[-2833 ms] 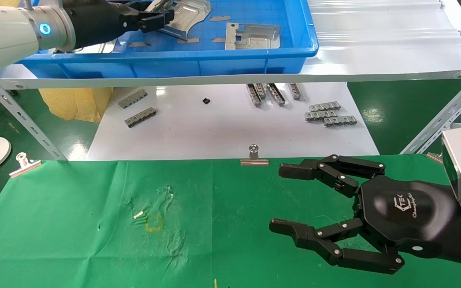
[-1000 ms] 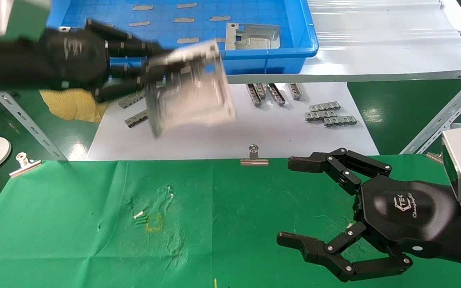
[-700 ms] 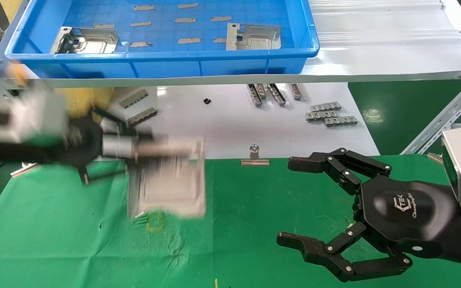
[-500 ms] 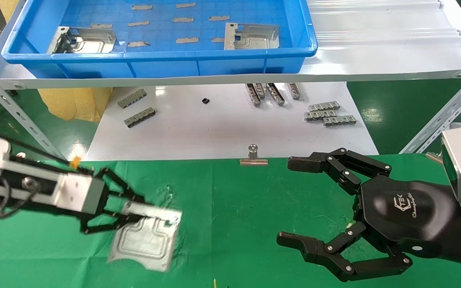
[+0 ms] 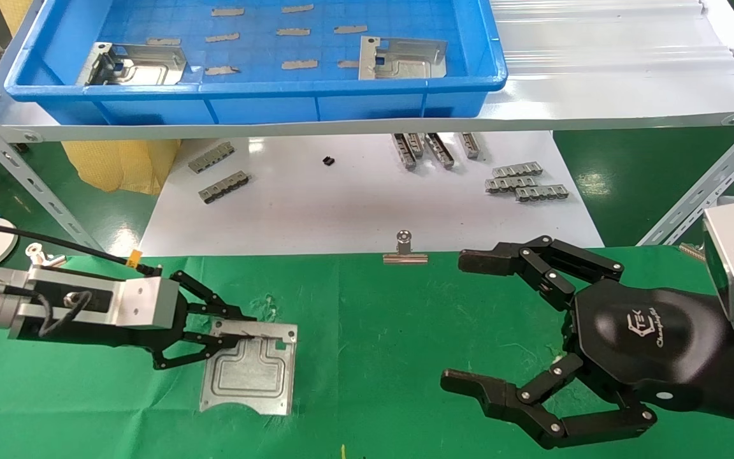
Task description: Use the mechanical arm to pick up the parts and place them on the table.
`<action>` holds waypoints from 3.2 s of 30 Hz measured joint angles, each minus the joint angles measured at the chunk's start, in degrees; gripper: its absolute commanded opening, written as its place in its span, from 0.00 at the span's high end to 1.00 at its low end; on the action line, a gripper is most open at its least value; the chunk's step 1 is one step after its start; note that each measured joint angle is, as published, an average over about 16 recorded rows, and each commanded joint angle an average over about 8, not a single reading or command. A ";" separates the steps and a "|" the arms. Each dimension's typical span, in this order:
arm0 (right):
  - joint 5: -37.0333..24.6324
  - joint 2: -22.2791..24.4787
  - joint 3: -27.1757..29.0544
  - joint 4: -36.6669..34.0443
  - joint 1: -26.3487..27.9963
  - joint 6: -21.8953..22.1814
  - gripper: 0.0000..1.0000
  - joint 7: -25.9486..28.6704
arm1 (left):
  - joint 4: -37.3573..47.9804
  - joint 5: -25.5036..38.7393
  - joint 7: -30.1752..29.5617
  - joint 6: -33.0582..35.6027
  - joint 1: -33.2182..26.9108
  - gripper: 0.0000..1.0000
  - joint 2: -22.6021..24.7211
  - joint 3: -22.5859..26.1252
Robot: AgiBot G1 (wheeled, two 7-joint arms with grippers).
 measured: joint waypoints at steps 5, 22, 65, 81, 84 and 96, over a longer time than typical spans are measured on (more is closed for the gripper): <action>0.00 0.00 0.00 0.00 0.00 0.00 0.00 0.00 | 4.03 -0.02 1.97 -0.63 -0.43 0.00 1.05 0.15; 0.00 0.00 0.00 0.00 0.00 0.00 0.00 0.00 | 11.25 -5.33 -1.42 1.30 0.18 0.00 1.13 -3.09; 0.01 0.00 0.00 -0.01 -0.01 0.02 0.00 0.00 | -15.22 -17.53 -23.68 0.05 16.67 0.00 -7.86 -17.63; 0.01 0.00 0.00 -0.01 -0.01 0.02 0.00 0.00 | -34.53 -21.69 -34.95 -1.55 25.56 0.00 -12.96 -25.14; 0.01 0.00 0.00 -0.01 -0.01 0.02 0.00 0.00 | -38.15 -22.47 -37.06 -1.85 27.23 0.00 -13.91 -26.55; 0.01 0.00 0.00 -0.01 -0.01 0.02 0.00 0.00 | -52.35 -25.53 -45.35 -3.03 33.77 0.00 -17.66 -32.07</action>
